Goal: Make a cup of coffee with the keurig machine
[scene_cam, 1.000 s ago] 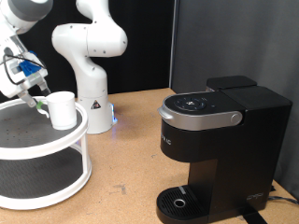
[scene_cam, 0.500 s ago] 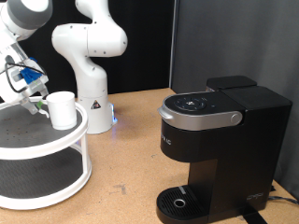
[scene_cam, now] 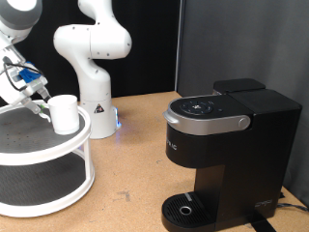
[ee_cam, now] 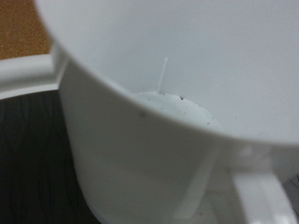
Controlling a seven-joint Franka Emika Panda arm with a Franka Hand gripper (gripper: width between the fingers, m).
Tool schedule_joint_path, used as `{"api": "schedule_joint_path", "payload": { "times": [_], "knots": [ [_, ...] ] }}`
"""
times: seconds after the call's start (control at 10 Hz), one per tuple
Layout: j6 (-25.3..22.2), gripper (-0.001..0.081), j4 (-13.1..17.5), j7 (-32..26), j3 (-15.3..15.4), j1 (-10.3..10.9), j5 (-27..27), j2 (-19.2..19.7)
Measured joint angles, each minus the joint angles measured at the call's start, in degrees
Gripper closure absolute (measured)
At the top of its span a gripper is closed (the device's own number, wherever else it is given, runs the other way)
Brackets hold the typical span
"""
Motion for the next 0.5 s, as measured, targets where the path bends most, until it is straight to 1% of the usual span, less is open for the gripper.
{"api": "schedule_joint_path", "payload": {
  "times": [0.2,0.5],
  "knots": [
    [0.17,0.0003,-0.03,-0.25,-1.24,-0.07,1.85,-0.11],
    [0.75,0.0003,0.02,-0.25,-1.7,0.15,6.93,-0.11]
  ]
}}
